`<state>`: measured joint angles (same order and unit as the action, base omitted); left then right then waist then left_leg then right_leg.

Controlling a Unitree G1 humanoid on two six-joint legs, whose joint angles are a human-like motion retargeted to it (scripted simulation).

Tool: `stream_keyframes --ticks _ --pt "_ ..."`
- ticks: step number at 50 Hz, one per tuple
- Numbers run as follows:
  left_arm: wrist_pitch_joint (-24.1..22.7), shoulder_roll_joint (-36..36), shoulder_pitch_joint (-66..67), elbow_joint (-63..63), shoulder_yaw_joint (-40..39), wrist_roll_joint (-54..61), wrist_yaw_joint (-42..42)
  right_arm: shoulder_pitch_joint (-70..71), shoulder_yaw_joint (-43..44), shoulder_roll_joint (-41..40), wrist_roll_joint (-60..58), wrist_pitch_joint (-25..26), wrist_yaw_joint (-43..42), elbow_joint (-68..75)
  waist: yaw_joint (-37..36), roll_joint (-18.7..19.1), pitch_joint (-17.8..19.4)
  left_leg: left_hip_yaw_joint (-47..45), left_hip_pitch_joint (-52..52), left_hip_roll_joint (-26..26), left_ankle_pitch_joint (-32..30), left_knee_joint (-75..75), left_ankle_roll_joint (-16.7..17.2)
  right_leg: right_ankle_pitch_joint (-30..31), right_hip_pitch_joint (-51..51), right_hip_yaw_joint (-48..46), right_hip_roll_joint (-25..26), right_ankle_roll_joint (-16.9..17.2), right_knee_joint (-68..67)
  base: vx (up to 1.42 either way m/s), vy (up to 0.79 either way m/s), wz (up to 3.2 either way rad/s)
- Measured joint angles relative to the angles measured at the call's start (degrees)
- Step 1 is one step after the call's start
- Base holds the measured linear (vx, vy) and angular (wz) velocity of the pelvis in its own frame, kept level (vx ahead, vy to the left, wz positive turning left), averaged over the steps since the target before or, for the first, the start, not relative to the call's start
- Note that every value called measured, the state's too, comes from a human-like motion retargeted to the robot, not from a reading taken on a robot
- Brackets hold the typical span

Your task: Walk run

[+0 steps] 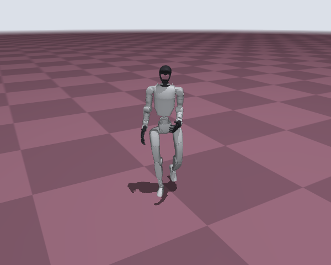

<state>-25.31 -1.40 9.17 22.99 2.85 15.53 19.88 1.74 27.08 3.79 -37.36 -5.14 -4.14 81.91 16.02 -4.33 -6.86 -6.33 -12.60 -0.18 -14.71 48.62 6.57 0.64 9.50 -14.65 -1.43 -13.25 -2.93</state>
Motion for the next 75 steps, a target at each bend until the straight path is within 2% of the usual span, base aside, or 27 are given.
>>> stream_keyframes --ticks 4,7,12,13,15,17,18,20,22,25,27,30,32,34,38,40,45,48,50,52,55,60,63,66,70,73,75 --pt "-0.1 0.3 2.9 -1.5 -1.6 0.0 -1.3 6.5 -0.3 1.0 -1.9 -0.7 -0.5 -6.0 -3.9 -1.1 1.1 -1.8 -5.9 1.7 8.7 -7.6 -5.6 -0.9 -3.4 7.4 3.7 -1.1 0.3 0.54 -0.26 -1.76" --pt "0.1 0.8 5.1 -2.3 -3.2 -0.2 -1.1 11.0 -1.1 2.0 -1.5 -1.2 -0.7 -9.2 -6.3 -0.7 2.2 -1.4 -8.2 2.1 9.5 -20.0 -7.0 -1.8 -6.4 12.1 6.9 -1.5 0.5 0.63 -0.22 -1.57" --pt "0.4 1.4 7.3 -2.4 -4.5 -0.7 -1.7 15.6 -1.5 3.6 -2.1 -2.1 -2.1 -13.9 -10.4 0.5 3.6 1.0 -11.1 -0.2 11.8 -40.1 -7.2 -3.3 -12.3 16.6 10.4 -1.4 1.3 0.62 -0.15 -1.3" --pt "0.4 1.4 7.6 -2.4 -4.5 -0.9 -1.9 15.9 -1.5 3.9 -2.1 -2.3 -2.7 -14.7 -11.0 0.4 3.6 2.4 -11.8 -1.6 12.8 -43.2 -6.1 -3.6 -13.4 17.1 10.5 -1.3 1.4 0.84 -0.12 -0.84" --pt "0.6 1.2 7.8 -2.2 -4.6 -1.3 -1.9 15.9 -1.4 4.3 -1.9 -2.6 -3.7 -15.7 -11.3 0.7 4.0 2.8 -12.5 -3.1 14.9 -47.9 -0.2 -4.1 -15.6 16.9 11.2 -1.1 1.1 0.81 -0.11 -0.36" --pt "0.7 1.0 7.4 -1.9 -4.6 -1.9 -1.6 15.2 -0.9 4.6 -1.1 -2.6 -4.5 -15.5 -10.7 0.7 3.8 0.7 -11.9 -4.2 15.3 -48.6 -1.5 -3.4 -16.9 15.3 11.5 -0.2 0.4 0.85 -0.1 0.07" --pt "0.8 0.9 7.1 -1.7 -4.6 -2.2 -1.4 14.6 -0.7 4.6 -0.6 -2.7 -4.6 -14.9 -10.7 0.3 3.4 0.6 -11.7 -4.8 14.2 -47.7 -5.0 -2.5 -17.3 14.5 11.2 0.6 0.0 0.82 -0.11 -0.21" --pt "0.9 0.8 7.0 -1.6 -4.9 -2.9 -1.2 13.2 -0.4 4.3 0.4 -2.5 -4.3 -12.8 -12.1 -0.3 2.3 -0.8 -11.2 -4.7 14.5 -45.2 -8.0 0.1 -18.0 14.9 11.2 2.6 -1.6 0.77 -0.11 -0.79" --pt "0.8 0.8 7.4 -1.3 -5.0 -3.3 -0.9 11.1 0.2 3.8 0.2 -2.0 -3.1 -9.2 -14.6 -0.8 1.5 -0.3 -10.4 -4.3 10.6 -44.3 -8.1 5.9 -18.7 15.2 11.0 6.0 -4.4 0.94 -0.09 -1.25" --pt "1.4 0.8 8.0 -1.0 -5.9 -2.9 -0.2 7.4 0.4 2.4 -1.1 -0.5 -2.2 -2.2 -14.3 -2.4 0.1 0.5 -9.0 -5.0 11.8 -41.3 -11.2 20.3 -17.6 14.3 9.4 14.7 -11.5 0.96 -0.07 -0.52" --pt "2.1 0.2 7.4 -0.8 -6.3 -2.1 -0.3 5.1 -0.6 1.6 -0.7 0.4 -2.4 3.5 -12.8 -1.4 0.3 -1.2 -6.8 -2.6 13.8 -40.3 -12.1 27.4 -13.9 15.5 12.2 20.8 -21.2 1.01 -0.12 0.06" --pt "2.4 -0.9 5.7 -0.8 -6.0 -1.8 -1.4 1.7 -2.2 1.6 0.1 1.0 -1.2 11.7 -11.4 -1.2 0.7 -1.3 -1.4 -3.7 17.8 -41.0 -13.1 29.4 -6.4 11.3 11.2 26.8 -39.4 0.74 -0.14 -0.04" --pt "2.7 -1.7 3.9 -0.6 -5.8 -1.9 -2.2 -1.5 -3.4 0.9 -0.2 1.6 0.6 14.3 -12.9 1.9 0.5 -1.9 0.0 0.6 19.1 -41.6 -12.3 26.9 -2.9 8.6 12.7 22.8 -38.4 0.63 -0.07 -0.68" --pt "2.8 -2.1 2.3 -0.7 -5.1 -1.9 -2.8 -5.6 -4.2 0.2 -0.8 1.9 1.6 15.3 -11.9 3.6 1.0 -0.8 2.6 1.3 20.2 -42.7 -12.3 20.8 1.6 5.3 10.7 19.4 -40.6 0.71 -0.05 0.23" --pt "2.0 -3.1 0.4 -2.6 -3.8 -2.0 -3.2 -13.4 -5.5 -1.2 -2.3 1.8 2.8 15.5 -7.3 5.2 1.7 2.6 7.1 0.2 22.5 -44.5 -12.3 10.4 9.7 6.9 7.4 19.3 -35.9 0.79 -0.12 0.75" --pt "1.7 -3.5 -0.1 -3.6 -3.6 -1.8 -2.9 -16.7 -5.8 -1.7 -3.5 2.4 4.1 15.5 -5.7 5.0 2.1 3.0 9.4 -1.2 23.9 -45.3 -12.6 8.9 11.8 7.6 3.9 19.9 -28.3 0.56 -0.09 0.32" --pt "1.7 -4.4 -1.2 -4.8 -2.8 -0.8 -3.3 -21.7 -4.7 -2.4 -5.0 4.3 7.3 15.5 -2.9 3.7 3.7 3.5 16.4 -3.8 27.3 -46.0 -12.5 8.3 14.3 6.1 -6.2 17.0 -6.9 0.64 -0.2 0.24" --pt "1.7 -4.2 -1.6 -4.9 -2.9 -0.6 -3.7 -22.2 -3.8 -2.2 -4.3 4.9 8.7 15.5 -2.6 4.7 3.7 2.8 19.6 -2.7 28.8 -46.3 -11.0 5.8 15.6 12.2 -4.9 17.4 4.1 0.84 -0.35 -0.11" --pt "1.5 -3.6 -1.3 -4.7 -3.0 -0.6 -3.6 -21.8 -3.0 -1.9 -3.7 5.0 8.9 15.5 -2.4 5.3 3.5 2.3 21.1 -1.9 29.3 -45.4 -9.8 3.9 15.3 9.9 -5.2 20.1 6.6 0.76 -0.34 -0.13" --pt "1.5 -2.8 -0.8 -4.3 -2.8 -0.2 -3.5 -20.5 -2.1 -1.5 -2.8 5.0 8.6 15.5 -1.8 5.5 2.9 2.2 22.1 -1.6 27.9 -44.0 -8.1 4.2 15.2 10.7 -4.1 17.4 3.1 0.84 -0.4 0.18" --pt "1.7 -1.9 0.8 -3.4 -2.1 0.5 -3.3 -17.8 -0.6 -0.8 -1.4 4.3 6.9 15.5 1.3 5.7 1.3 4.9 22.8 -0.5 20.5 -40.4 -4.3 8.4 14.0 8.4 -3.9 18.2 0.0 0.88 -0.43 0.76" --pt "2.4 -0.4 3.9 -2.2 -1.3 -0.4 -2.5 -10.5 -0.5 0.8 2.1 2.5 4.6 15.4 1.7 4.3 0.4 6.2 17.3 0.7 -4.7 -20.7 1.8 5.5 8.6 12.0 -3.4 14.2 -3.0 0.88 -0.51 0.24" --pt "2.2 -0.2 4.0 -2.2 -0.7 -1.0 -2.6 -4.3 -0.9 2.1 3.0 2.9 3.8 13.6 -0.1 1.2 0.2 3.1 9.5 0.0 -12.2 -5.1 -1.9 3.9 5.0 9.6 -4.2 11.7 -2.6 0.7 -0.37 -0.18" --pt "2.1 0.3 4.0 -2.2 -1.0 -1.9 -0.6 1.9 -0.9 3.4 2.6 3.4 2.3 10.9 0.1 0.9 0.6 2.8 2.2 1.1 -4.0 1.6 -4.5 2.3 1.6 10.8 -2.4 10.6 -1.8 0.67 -0.34 0.29" --pt "1.8 0.4 5.2 -2.9 -0.9 -2.4 0.3 8.4 -1.1 4.6 1.7 2.6 0.8 5.5 -5.4 -1.0 1.5 -3.6 -6.0 1.3 6.0 -0.8 -8.5 1.3 -2.8 11.2 -1.2 9.7 0.0 0.63 -0.28 -0.79" --pt "1.5 0.1 6.0 -3.4 -0.5 -3.1 0.9 11.6 -2.2 5.5 3.3 0.8 0.4 1.3 -8.7 -0.9 1.9 -7.4 -9.6 2.0 11.1 -12.7 -9.9 -0.3 -5.8 10.2 0.6 9.2 0.9 0.58 -0.19 -0.53" --pt "1.4 0.2 6.3 -3.5 -0.2 -3.4 1.1 13.2 -3.0 6.2 4.5 -0.4 0.1 -1.5 -10.6 0.1 2.6 -7.6 -10.9 1.3 10.8 -23.4 -10.7 -1.6 -7.9 10.2 2.8 8.6 1.2 0.75 -0.18 -0.22"
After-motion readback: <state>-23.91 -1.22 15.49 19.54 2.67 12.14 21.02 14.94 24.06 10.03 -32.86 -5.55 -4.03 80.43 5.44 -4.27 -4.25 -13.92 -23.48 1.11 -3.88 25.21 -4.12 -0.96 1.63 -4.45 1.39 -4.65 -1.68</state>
